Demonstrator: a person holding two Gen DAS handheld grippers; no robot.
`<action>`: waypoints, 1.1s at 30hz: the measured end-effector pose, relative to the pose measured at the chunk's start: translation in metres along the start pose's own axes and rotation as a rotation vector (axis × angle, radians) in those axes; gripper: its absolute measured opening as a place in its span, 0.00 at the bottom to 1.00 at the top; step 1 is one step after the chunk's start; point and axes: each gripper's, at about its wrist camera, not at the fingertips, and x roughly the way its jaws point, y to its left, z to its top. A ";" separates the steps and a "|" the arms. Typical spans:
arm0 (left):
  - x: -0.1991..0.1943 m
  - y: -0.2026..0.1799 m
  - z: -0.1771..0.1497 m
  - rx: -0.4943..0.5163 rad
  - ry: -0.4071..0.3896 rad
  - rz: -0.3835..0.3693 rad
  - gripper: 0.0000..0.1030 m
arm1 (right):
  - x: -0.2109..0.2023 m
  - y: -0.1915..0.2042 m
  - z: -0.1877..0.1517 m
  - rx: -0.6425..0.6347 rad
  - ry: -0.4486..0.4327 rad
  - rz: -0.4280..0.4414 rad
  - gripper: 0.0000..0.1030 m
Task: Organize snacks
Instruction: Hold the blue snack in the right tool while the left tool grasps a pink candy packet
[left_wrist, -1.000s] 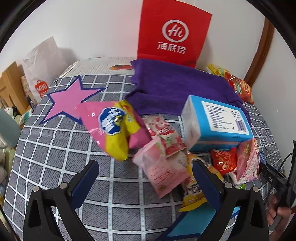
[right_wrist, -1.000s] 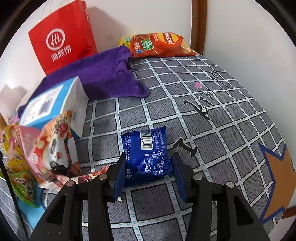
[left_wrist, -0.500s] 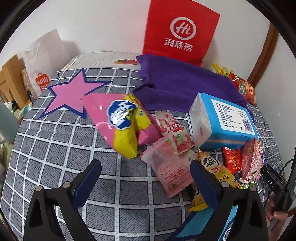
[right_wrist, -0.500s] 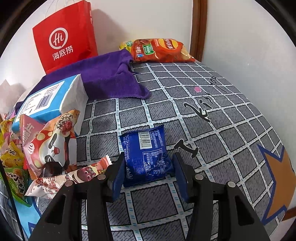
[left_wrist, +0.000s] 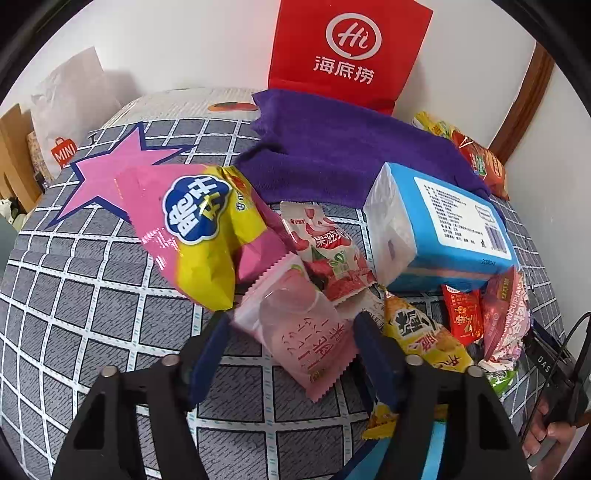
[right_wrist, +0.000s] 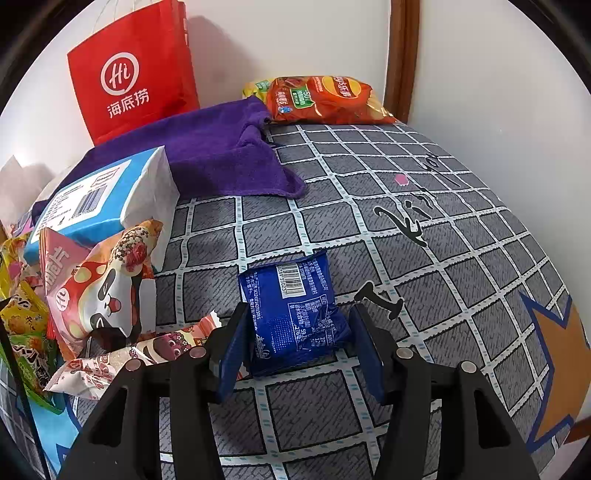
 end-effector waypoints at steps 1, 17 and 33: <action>-0.001 0.002 0.000 -0.005 0.001 -0.009 0.56 | 0.000 0.000 0.000 0.000 0.000 0.000 0.54; -0.026 0.014 -0.011 -0.054 0.019 -0.068 0.15 | -0.015 0.003 -0.008 -0.026 0.006 0.004 0.46; 0.001 0.007 0.002 -0.090 0.038 -0.082 0.59 | -0.028 0.002 -0.025 -0.042 -0.008 -0.001 0.47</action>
